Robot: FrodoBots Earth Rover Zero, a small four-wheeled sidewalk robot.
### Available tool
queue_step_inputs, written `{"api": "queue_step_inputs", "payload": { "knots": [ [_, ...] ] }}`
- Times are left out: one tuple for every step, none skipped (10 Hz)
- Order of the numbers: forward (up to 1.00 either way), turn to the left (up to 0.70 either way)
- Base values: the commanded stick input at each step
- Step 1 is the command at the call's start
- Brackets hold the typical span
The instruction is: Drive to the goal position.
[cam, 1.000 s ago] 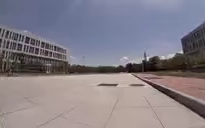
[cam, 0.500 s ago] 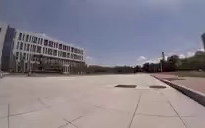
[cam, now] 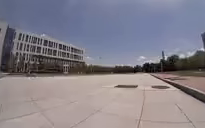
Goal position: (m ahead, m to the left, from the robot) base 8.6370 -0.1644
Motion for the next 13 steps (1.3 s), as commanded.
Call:
{"api": "queue_step_inputs", "payload": {
  "knots": [
    [0.5,0.0],
    [0.5,0.0],
    [0.5,0.0],
    [0.5,0.0],
    [0.5,0.0],
    [0.5,0.0],
    [0.5,0.0],
    [0.5,0.0],
    [0.5,0.0],
    [0.5,0.0],
    [0.5,0.0],
    [0.5,0.0],
    [0.5,0.0]
  ]
}}
